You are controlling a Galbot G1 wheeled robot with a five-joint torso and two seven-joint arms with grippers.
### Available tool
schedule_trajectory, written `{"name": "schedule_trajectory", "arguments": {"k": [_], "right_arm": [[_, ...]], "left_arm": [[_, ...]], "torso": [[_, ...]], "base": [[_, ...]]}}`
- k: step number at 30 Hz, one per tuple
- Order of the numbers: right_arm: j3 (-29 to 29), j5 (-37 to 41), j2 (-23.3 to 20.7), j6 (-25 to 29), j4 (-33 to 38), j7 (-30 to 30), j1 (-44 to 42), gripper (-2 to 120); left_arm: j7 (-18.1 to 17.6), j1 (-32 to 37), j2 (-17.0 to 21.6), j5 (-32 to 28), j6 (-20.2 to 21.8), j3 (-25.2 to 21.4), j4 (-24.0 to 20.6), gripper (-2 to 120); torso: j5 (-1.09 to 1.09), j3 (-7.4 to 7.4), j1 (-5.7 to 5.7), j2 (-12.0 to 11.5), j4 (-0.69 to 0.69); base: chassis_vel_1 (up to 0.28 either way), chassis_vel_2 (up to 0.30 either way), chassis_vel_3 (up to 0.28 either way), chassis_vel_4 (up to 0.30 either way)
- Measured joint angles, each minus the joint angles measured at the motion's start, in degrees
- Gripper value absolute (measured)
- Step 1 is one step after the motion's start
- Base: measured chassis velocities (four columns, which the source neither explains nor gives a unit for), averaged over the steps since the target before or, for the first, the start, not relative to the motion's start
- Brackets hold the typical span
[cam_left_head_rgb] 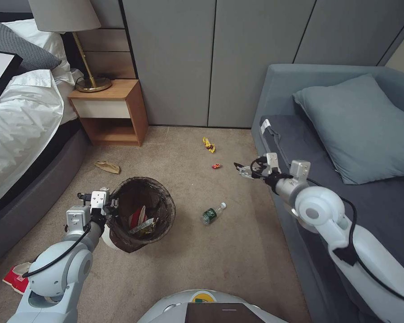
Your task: Pick up the trash bin, then pick up the garbage from the floor and place it into the trash bin.
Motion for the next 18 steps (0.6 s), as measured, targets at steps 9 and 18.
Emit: {"name": "schedule_trajectory", "arguments": {"k": [9, 18], "right_arm": [[-7.9, 5.7, 1.1, -2.1, -9.0, 2.8, 6.8, 100], [-13.8, 1.8, 5.0, -2.6, -18.9, 2.3, 8.6, 100]], "left_arm": [[0.0, -0.1, 0.1, 0.1, 0.0, -0.1, 0.1, 7], [0.0, -0.4, 0.2, 0.2, 0.0, 0.1, 0.7, 7]], "torso": [[0.00, 0.00, 0.00, 0.0, -0.01], [-0.01, 0.00, 0.00, 0.0, 0.00]], "base": [[0.000, 0.000, 0.000, 0.000], [0.000, 0.000, 0.000, 0.000]]}}
